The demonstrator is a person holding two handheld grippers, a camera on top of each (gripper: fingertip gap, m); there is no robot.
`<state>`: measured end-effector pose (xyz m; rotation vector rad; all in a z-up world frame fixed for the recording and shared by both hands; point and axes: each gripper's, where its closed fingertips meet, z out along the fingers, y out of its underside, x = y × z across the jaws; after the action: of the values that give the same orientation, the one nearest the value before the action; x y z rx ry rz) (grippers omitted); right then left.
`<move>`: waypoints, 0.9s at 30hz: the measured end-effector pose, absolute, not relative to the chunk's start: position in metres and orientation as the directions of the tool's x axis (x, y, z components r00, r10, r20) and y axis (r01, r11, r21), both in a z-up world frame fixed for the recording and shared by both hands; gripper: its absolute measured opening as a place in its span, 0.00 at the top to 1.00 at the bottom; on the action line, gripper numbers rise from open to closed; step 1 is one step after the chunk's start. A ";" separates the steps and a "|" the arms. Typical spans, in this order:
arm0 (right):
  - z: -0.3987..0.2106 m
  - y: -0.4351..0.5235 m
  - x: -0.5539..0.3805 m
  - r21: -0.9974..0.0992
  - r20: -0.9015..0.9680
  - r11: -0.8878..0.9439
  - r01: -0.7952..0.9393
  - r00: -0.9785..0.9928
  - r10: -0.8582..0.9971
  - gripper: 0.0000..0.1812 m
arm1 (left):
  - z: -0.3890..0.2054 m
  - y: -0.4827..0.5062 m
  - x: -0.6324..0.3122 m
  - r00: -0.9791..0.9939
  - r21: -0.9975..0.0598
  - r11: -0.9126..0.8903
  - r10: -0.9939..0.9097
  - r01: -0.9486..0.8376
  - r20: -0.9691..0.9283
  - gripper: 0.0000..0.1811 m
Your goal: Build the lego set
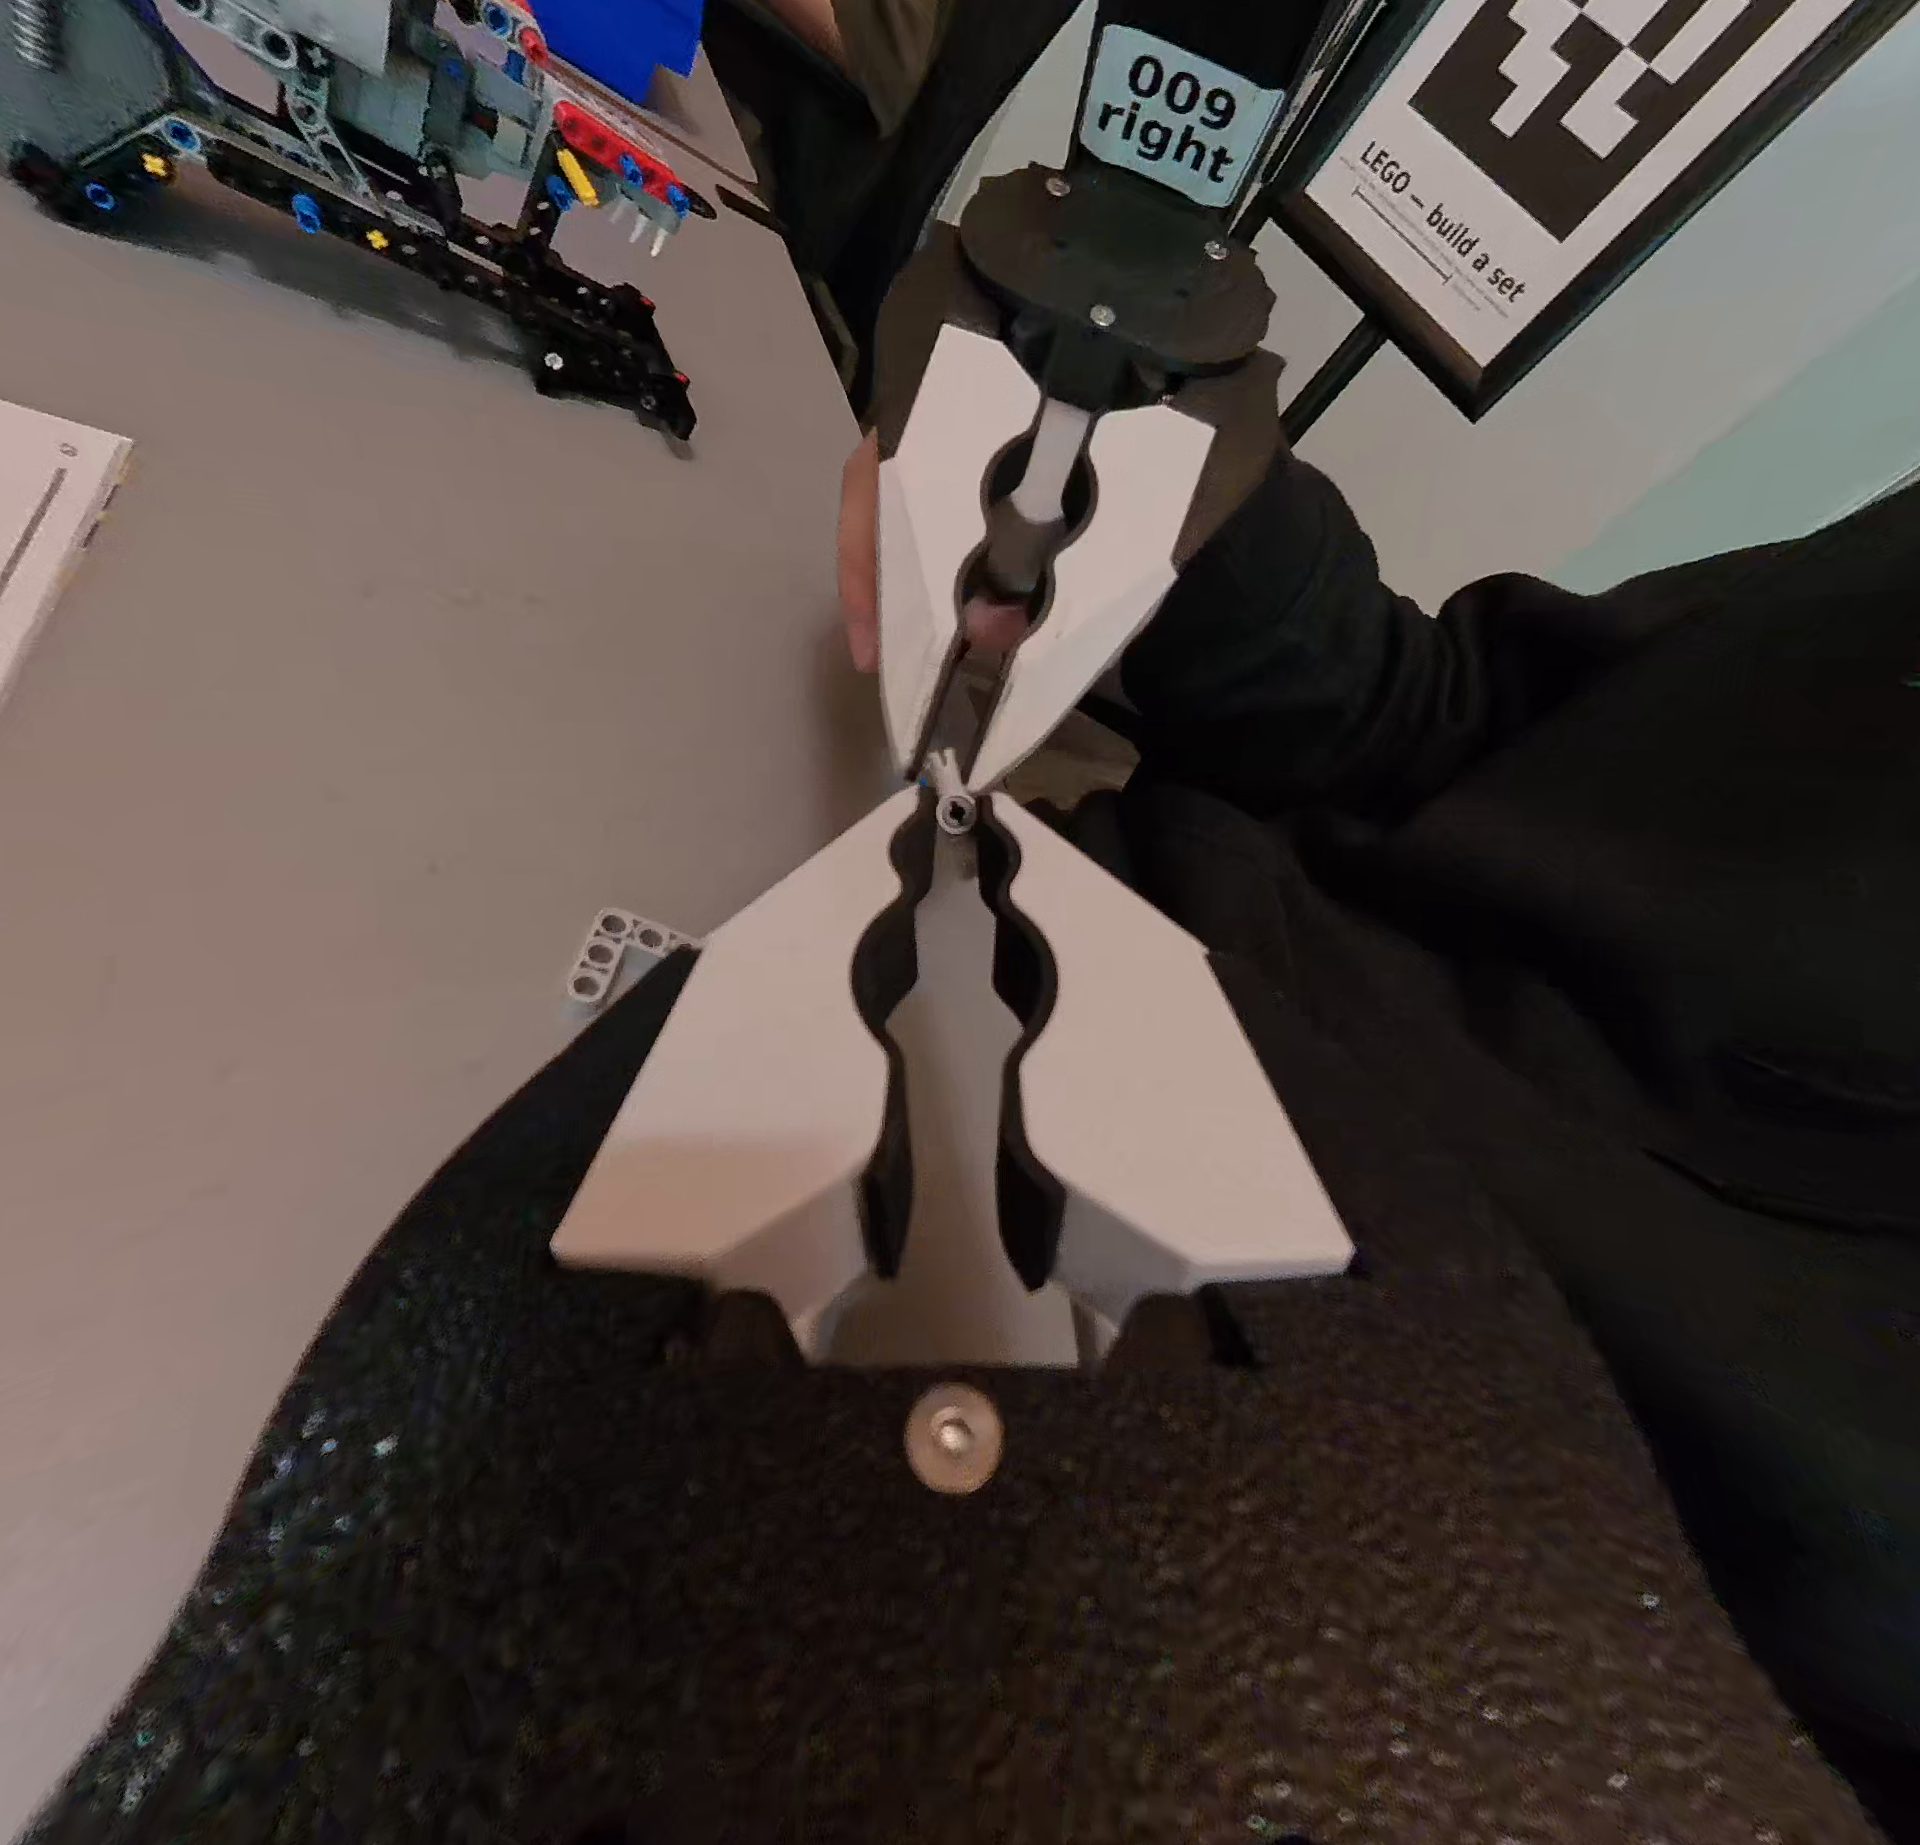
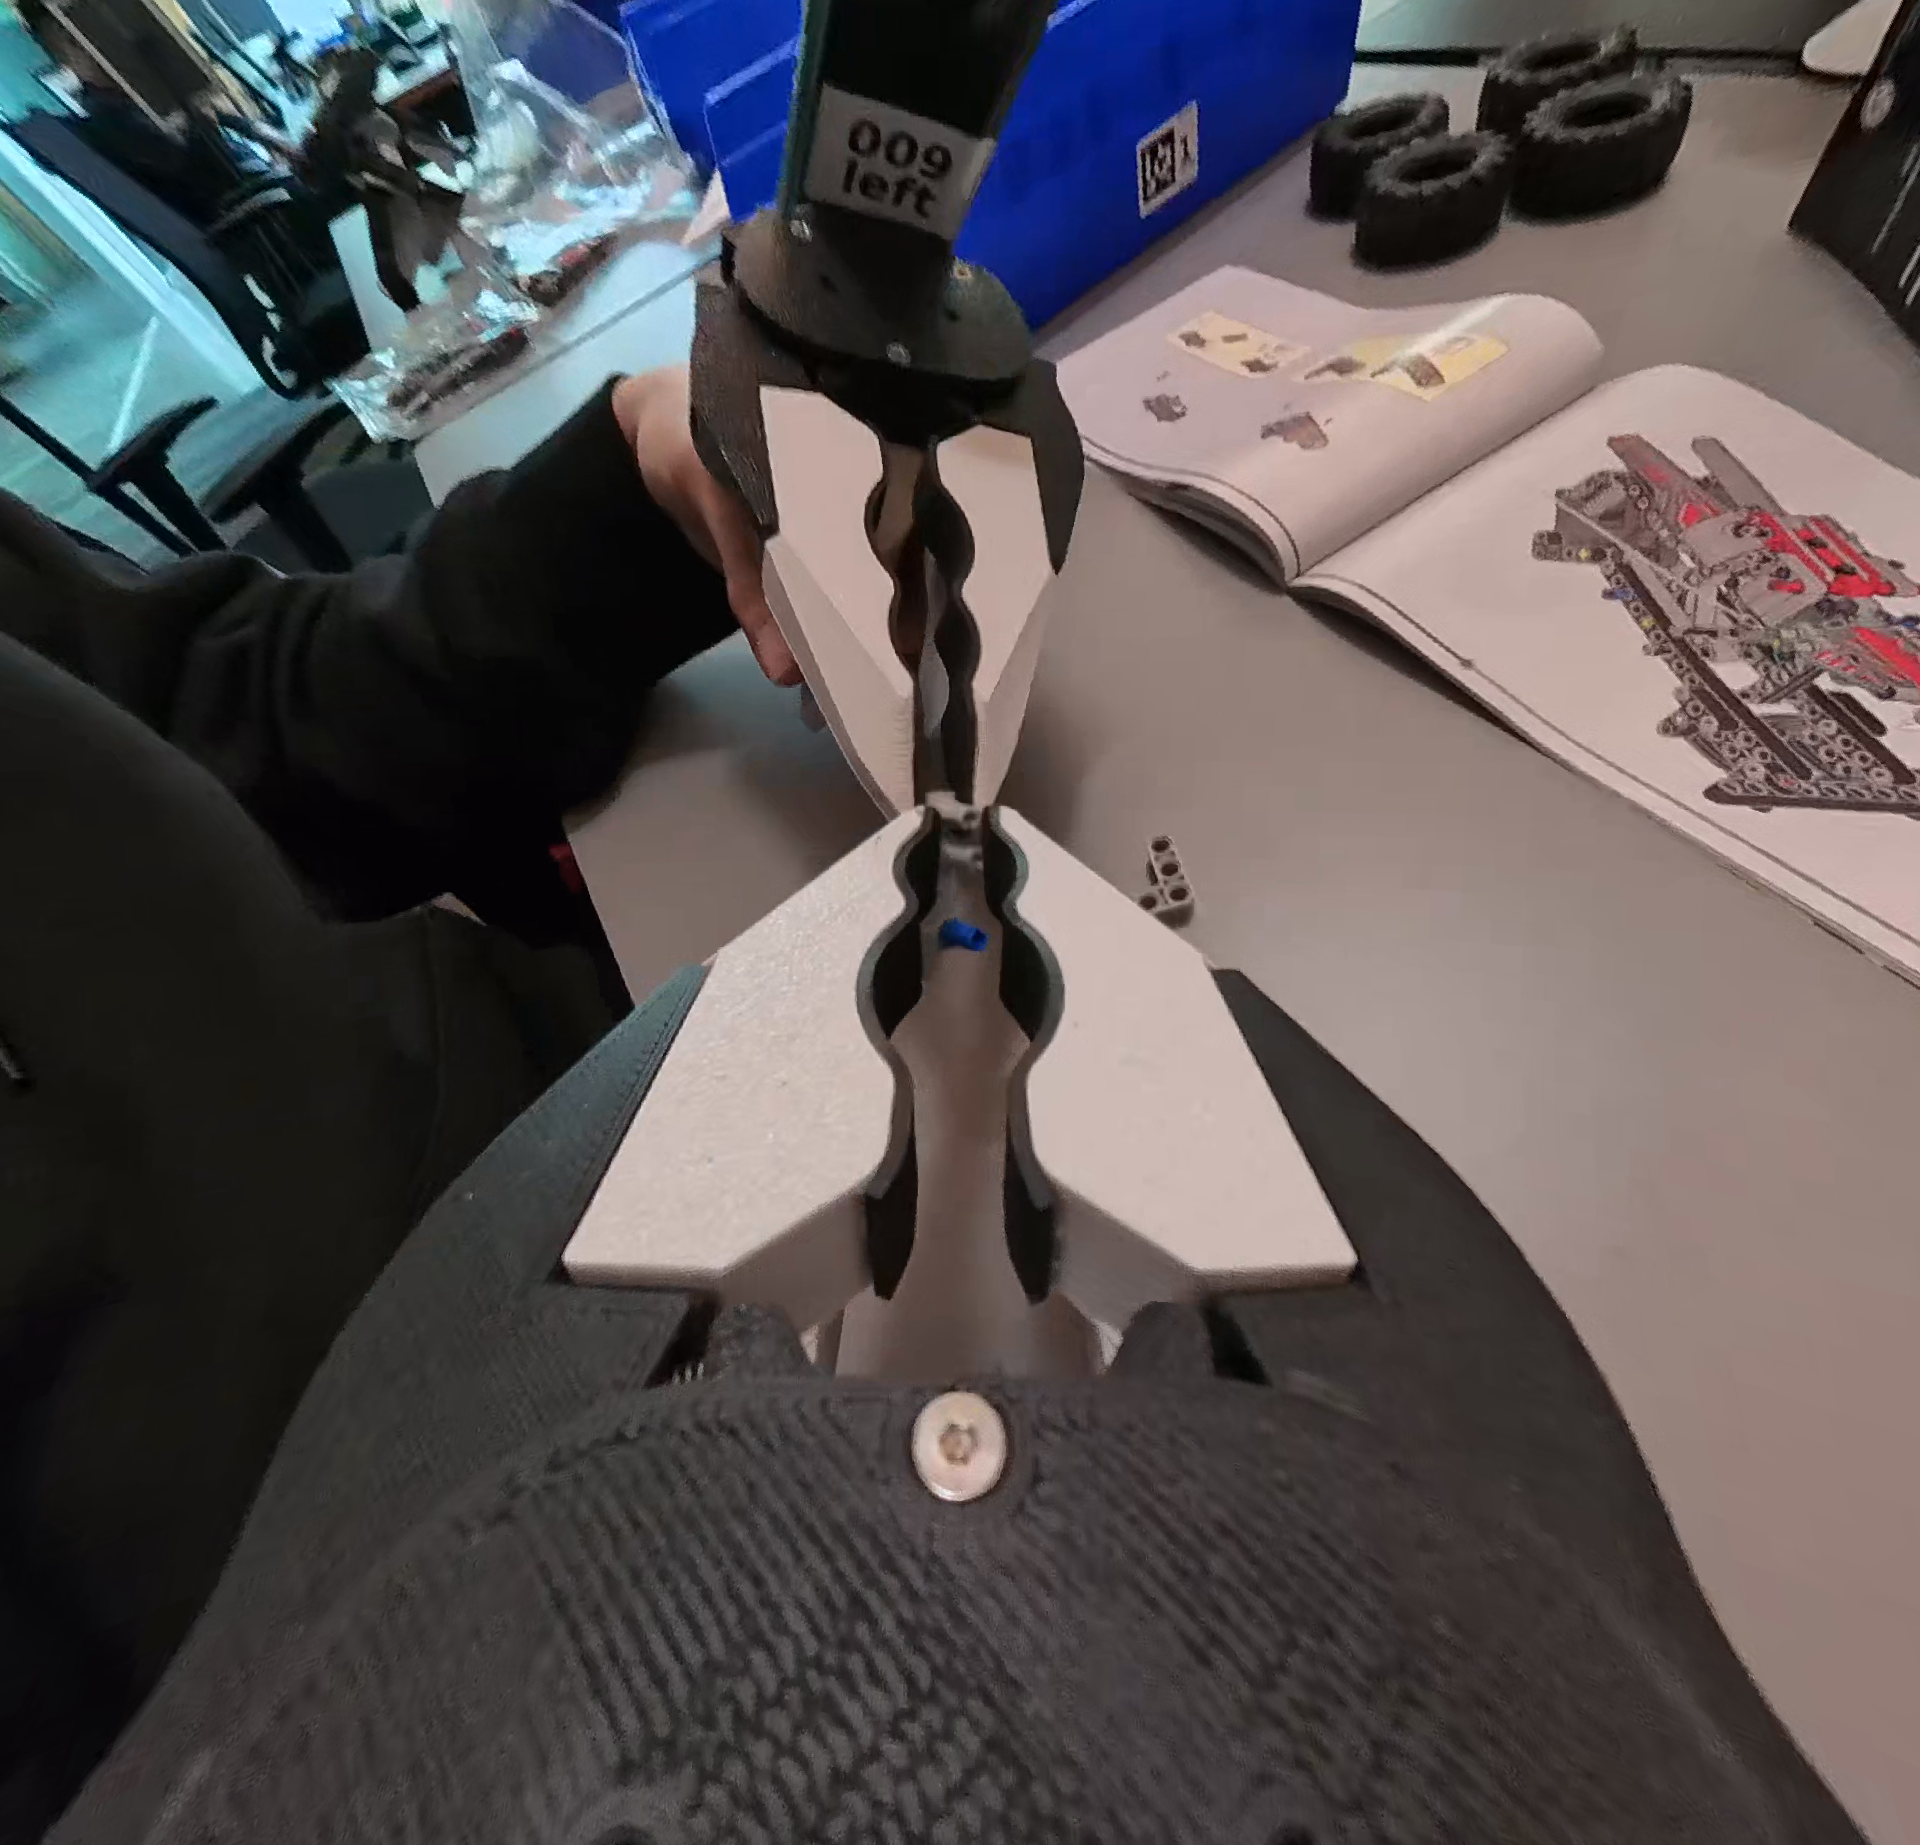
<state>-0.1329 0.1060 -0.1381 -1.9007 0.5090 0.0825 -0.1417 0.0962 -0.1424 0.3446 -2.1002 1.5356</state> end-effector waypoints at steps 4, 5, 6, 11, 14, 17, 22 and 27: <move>-0.143 0.104 -0.132 -0.860 -0.321 -0.306 -0.408 0.899 -0.298 0.95 | -0.139 0.099 -0.140 -0.840 -0.819 0.308 0.097 -0.484 0.533 0.97; -0.143 0.103 -0.131 -0.858 -0.333 -0.299 -0.418 0.895 -0.295 0.93 | -0.138 0.100 -0.140 -0.839 -0.819 0.304 0.100 -0.486 0.535 0.97; -0.144 0.103 -0.131 -0.859 -0.340 -0.292 -0.421 0.895 -0.289 0.91 | -0.138 0.101 -0.139 -0.837 -0.819 0.299 0.101 -0.490 0.538 0.97; -0.145 0.106 -0.133 -0.865 -0.359 -0.268 -0.424 0.896 -0.261 1.00 | -0.137 0.100 -0.137 -0.840 -0.823 0.284 0.094 -0.492 0.534 0.97; -0.148 0.105 -0.128 -0.858 -0.361 -0.261 -0.443 0.880 -0.308 1.00 | -0.138 0.098 -0.134 -0.848 -0.828 0.278 0.074 -0.488 0.525 0.97; -0.153 0.103 -0.123 -0.844 -0.381 -0.237 -0.481 0.849 -0.365 1.00 | -0.144 0.096 -0.127 -0.866 -0.834 0.282 0.024 -0.474 0.500 0.97; -0.158 0.105 -0.118 -0.823 -0.448 -0.170 -0.542 0.804 -0.392 1.00 | -0.153 0.097 -0.118 -0.895 -0.847 0.306 -0.043 -0.434 0.443 0.97; -0.158 0.100 -0.123 -0.838 -0.396 -0.227 -0.497 0.839 -0.373 1.00 | -0.151 0.098 -0.122 -0.878 -0.834 0.304 -0.013 -0.460 0.479 0.97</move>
<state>-0.1228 0.0996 -0.1585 -1.8447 0.6575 0.1308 -0.1224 0.0984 -0.1507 0.4236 -2.1946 1.5974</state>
